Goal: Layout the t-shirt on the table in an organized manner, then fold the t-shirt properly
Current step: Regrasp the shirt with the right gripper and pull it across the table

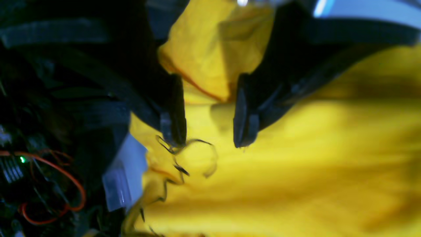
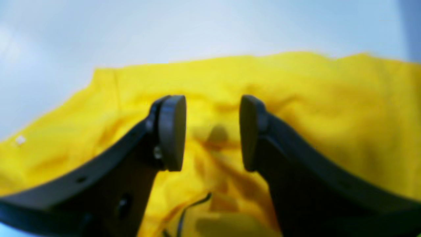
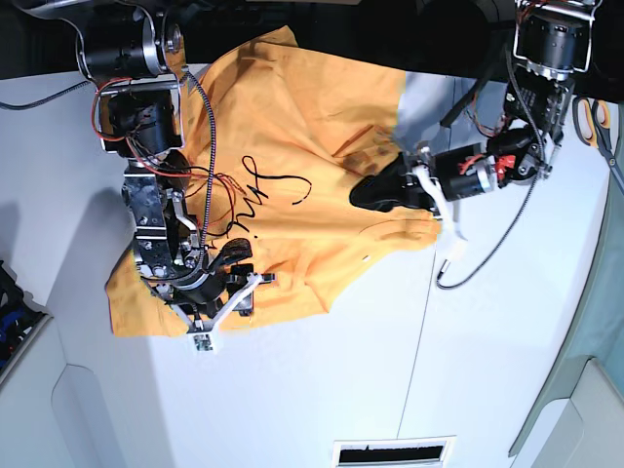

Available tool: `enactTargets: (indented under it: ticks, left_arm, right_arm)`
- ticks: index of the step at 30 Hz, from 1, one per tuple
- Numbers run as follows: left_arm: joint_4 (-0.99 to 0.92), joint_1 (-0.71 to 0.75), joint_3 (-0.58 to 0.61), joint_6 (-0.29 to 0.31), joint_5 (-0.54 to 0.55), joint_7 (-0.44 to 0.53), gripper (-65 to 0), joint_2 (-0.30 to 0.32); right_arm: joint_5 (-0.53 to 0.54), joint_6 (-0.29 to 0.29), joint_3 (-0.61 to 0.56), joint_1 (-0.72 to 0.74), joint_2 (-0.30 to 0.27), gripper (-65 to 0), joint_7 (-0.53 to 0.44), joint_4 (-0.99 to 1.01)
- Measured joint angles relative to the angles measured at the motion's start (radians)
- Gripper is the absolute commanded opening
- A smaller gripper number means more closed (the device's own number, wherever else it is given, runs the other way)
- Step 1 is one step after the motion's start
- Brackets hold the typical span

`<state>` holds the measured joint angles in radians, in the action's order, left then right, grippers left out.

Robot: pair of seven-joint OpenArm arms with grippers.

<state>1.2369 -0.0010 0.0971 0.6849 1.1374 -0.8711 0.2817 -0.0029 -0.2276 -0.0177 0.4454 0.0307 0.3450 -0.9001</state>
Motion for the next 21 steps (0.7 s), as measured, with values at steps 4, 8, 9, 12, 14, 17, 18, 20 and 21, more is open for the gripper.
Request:
enactTargets:
  ticks: [4, 8, 9, 12, 14, 17, 18, 20, 21]
  left_arm:
    - [0.001, -0.003, 0.078, 0.0, -0.08, 0.034, -38.5, -0.079]
    - [-0.006, 0.004, 0.185, -0.001, -0.208, 0.094, -38.5, -0.122]
    - [-0.007, 0.01, 0.206, -0.001, -0.236, 0.113, -38.5, -0.124]
    - [-0.007, 0.03, 0.263, 0.0, -0.304, 0.148, -38.5, -0.117]
    - [-0.006, 0.047, 0.292, 0.004, -0.342, 0.163, -38.5, -0.116]
    - [-0.002, 0.062, 0.31, 0.005, -0.352, 0.17, -38.5, -0.116]
    - [-0.002, 0.068, 0.31, 0.005, -0.352, 0.17, -38.5, -0.117]
    - [-0.001, 0.07, 0.31, 0.008, -0.353, 0.169, -38.5, -0.118]
    - [-0.001, 0.07, 0.31, 0.008, -0.353, 0.169, -38.5, -0.118]
  right_arm:
    - [-0.024, 0.004, -0.004, -0.018, 0.002, -41.5, -0.017, 0.051]
    - [-0.044, 0.016, -0.004, -0.019, -0.02, -47.4, -0.028, 0.061]
    - [-0.044, 0.018, -0.004, -0.018, -0.028, -47.5, -0.03, 0.064]
    - [-0.043, 0.018, -0.004, -0.016, -0.047, -47.5, -0.031, 0.065]
    - [-0.043, 0.018, -0.004, -0.016, -0.061, -47.5, -0.031, 0.066]
    - [-0.04, 0.023, -0.004, -0.016, -0.094, -47.5, -0.035, 0.066]
    - [-0.039, 0.034, -0.004, -0.016, -0.106, -47.5, -0.035, 0.066]
    - [-0.04, 0.059, -0.004, -0.016, -0.13, -47.5, -0.035, 0.066]
    - [-0.04, 0.061, -0.003, -0.016, -0.139, -47.5, -0.035, 0.066]
